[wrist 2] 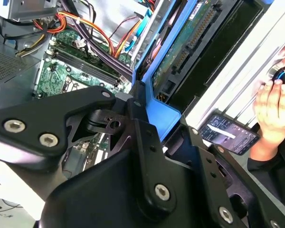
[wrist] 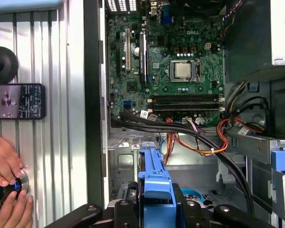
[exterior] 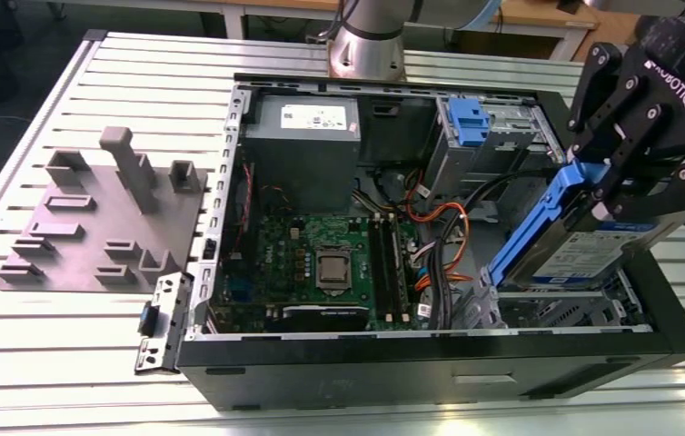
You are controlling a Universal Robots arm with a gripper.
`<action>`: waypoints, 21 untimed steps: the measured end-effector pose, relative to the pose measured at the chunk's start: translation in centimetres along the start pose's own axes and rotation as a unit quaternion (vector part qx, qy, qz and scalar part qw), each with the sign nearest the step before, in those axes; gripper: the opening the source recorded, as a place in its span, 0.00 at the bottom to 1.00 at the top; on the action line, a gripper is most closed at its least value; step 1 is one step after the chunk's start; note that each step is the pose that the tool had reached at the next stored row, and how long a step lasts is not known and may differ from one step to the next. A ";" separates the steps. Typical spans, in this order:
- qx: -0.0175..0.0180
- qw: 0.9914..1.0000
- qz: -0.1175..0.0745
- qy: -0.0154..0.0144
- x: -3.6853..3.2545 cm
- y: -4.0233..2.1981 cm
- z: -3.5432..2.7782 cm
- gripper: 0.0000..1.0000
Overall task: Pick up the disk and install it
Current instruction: 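Insert the disk into the insertion slot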
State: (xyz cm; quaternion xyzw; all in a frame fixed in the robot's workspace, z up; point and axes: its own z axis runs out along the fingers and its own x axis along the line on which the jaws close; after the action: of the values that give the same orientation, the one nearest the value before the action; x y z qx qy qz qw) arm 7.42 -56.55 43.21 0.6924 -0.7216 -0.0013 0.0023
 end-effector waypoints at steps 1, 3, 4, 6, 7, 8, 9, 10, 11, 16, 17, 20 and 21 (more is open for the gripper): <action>0.000 1.000 0.000 0.000 0.00 -0.01 0.08 0.36; 0.000 1.000 0.000 0.000 0.00 -0.02 0.25 0.36; 0.000 1.000 0.000 0.000 0.00 -0.02 0.33 0.36; 0.000 1.000 0.000 0.000 0.00 -0.03 0.49 0.36; 0.000 1.000 0.000 0.000 0.00 -0.03 0.54 0.36; 0.000 1.000 0.000 0.000 0.00 -0.03 0.54 0.36; 0.000 1.000 0.000 0.000 0.00 -0.03 0.54 0.36; 0.000 1.000 0.000 0.000 0.00 -0.03 0.54 0.36; 0.000 1.000 0.000 0.000 0.00 -0.03 0.54 0.36; 0.000 1.000 0.000 0.000 0.00 -0.03 0.54 0.36; 0.000 1.000 0.000 0.000 0.00 -0.03 0.54 0.36; 0.000 1.000 0.000 0.000 0.00 -0.04 0.54 0.36; 0.000 1.000 0.000 0.000 0.00 -0.03 0.54 0.38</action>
State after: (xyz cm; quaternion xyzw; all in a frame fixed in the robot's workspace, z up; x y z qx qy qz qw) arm 7.45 -56.55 42.68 0.6924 -0.7216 -0.0011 0.0025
